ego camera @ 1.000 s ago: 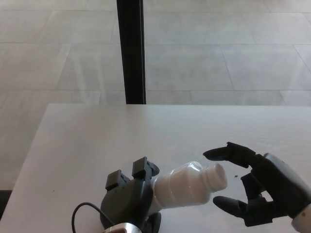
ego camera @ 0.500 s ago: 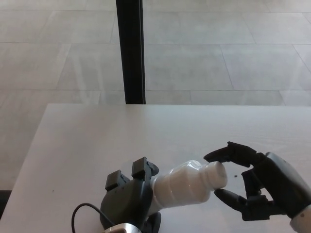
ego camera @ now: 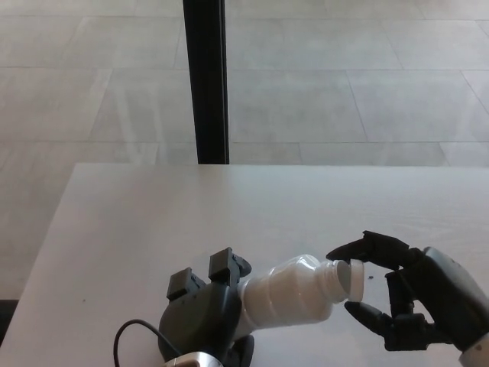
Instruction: The robot uses its left hand to to lift the bottle kept on the middle of the desk and tilts it towards its right hand. It then uses its right hand to rotate its cap to open it and places the bottle and cap back on the desk
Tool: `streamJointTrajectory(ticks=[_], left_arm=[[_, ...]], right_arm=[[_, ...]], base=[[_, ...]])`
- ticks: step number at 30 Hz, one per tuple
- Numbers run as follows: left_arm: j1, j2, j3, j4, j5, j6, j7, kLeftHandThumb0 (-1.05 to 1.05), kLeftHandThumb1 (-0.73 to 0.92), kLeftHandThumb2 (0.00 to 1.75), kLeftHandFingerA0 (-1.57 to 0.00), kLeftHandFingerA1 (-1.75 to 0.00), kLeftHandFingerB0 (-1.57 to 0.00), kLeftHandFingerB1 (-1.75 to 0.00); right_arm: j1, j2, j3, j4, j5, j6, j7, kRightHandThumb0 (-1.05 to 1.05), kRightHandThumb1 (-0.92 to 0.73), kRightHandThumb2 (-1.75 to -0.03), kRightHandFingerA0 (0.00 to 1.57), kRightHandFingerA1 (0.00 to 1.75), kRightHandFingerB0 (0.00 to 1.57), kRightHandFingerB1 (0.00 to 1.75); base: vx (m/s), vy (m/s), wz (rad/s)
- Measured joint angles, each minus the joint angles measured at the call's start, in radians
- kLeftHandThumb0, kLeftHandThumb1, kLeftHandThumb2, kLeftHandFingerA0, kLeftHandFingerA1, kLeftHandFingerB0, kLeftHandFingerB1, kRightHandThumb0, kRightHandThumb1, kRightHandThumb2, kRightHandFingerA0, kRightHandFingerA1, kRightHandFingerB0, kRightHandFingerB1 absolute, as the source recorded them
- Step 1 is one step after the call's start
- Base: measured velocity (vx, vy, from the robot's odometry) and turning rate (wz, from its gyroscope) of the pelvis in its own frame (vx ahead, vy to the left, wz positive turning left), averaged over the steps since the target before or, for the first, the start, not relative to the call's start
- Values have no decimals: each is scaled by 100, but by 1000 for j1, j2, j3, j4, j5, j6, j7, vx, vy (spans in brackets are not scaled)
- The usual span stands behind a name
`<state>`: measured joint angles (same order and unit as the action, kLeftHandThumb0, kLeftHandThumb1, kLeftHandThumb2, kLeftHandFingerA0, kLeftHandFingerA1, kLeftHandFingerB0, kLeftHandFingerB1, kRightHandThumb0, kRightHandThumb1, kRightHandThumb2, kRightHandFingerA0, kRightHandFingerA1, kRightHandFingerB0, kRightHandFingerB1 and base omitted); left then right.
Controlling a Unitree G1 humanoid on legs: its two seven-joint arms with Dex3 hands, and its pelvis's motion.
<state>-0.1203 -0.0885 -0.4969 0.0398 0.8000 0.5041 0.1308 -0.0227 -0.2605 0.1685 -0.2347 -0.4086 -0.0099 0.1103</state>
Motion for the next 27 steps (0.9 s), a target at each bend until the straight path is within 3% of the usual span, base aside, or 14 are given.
streamJointTrajectory(ticks=[1,2,6,11,12,13,14,18,19,22,23,24,27], left_arm=[[1,0,0,1,0,-1,1,16,39,137,-92,-161,-84,-124],[1,0,1,2,0,-3,3,12,46,126,-86,-154,-81,-120],[3,-4,3,2,-1,-4,4,15,47,129,-89,-165,-81,-131],[4,-6,4,5,-1,-4,4,13,44,129,-88,-163,-80,-127],[3,-5,3,6,0,-4,4,17,49,119,-110,-127,-92,-108],[3,-3,3,6,0,-4,4,17,49,119,-110,-127,-92,-108],[3,-3,3,7,0,-4,4,13,48,123,-84,-160,-78,-121],[6,-1,6,0,0,-3,3,12,50,124,-86,-167,-77,-131],[7,0,9,-2,-1,-3,3,12,50,124,-87,-168,-78,-131],[3,13,9,-6,1,-1,-7,8,52,115,-86,-161,-79,-124],[-1,20,6,-7,2,0,-14,9,51,115,-85,-162,-79,-125],[-6,26,4,-8,4,2,-20,5,48,111,-96,-148,-83,-93],[-24,65,-9,-9,13,3,-42,5,46,114,-95,-148,-85,-93]], right_arm=[[0,0,0,0,-1,-2,-2,-42,-66,-75,109,166,64,75],[0,0,0,0,-2,-6,-5,-45,-69,-74,111,165,65,75],[0,7,0,3,-13,-33,-29,-42,-70,-75,109,170,71,77],[0,15,-12,-1,-16,-51,-39,-41,-67,-82,109,172,84,82],[0,16,-21,-1,-16,-60,-44,-39,-65,-86,110,173,91,86],[1,16,-31,2,-15,-72,-50,-39,-65,-86,110,173,91,86],[1,16,-41,5,-14,-83,-57,-46,-56,-110,130,136,90,94],[6,17,-106,14,-6,-131,-91,-42,-54,-112,127,133,90,99],[7,20,-132,17,3,-145,-102,-36,-57,-101,107,168,89,102],[7,30,-206,33,34,-176,-127,-35,-58,-98,107,169,90,100],[5,31,-230,37,45,-183,-134,-38,-54,-111,129,135,89,96],[3,31,-250,39,54,-189,-140,-28,-54,-99,112,168,93,94],[2,26,-319,50,82,-192,-146,-26,-55,-95,106,168,93,89]], base=[[0,0,0],[0,0,0],[0,0,0],[0,0,0],[0,0,0],[0,0,0],[0,0,0],[0,0,0],[0,0,0],[0,0,0],[0,0,0],[0,0,0],[0,0,0]])
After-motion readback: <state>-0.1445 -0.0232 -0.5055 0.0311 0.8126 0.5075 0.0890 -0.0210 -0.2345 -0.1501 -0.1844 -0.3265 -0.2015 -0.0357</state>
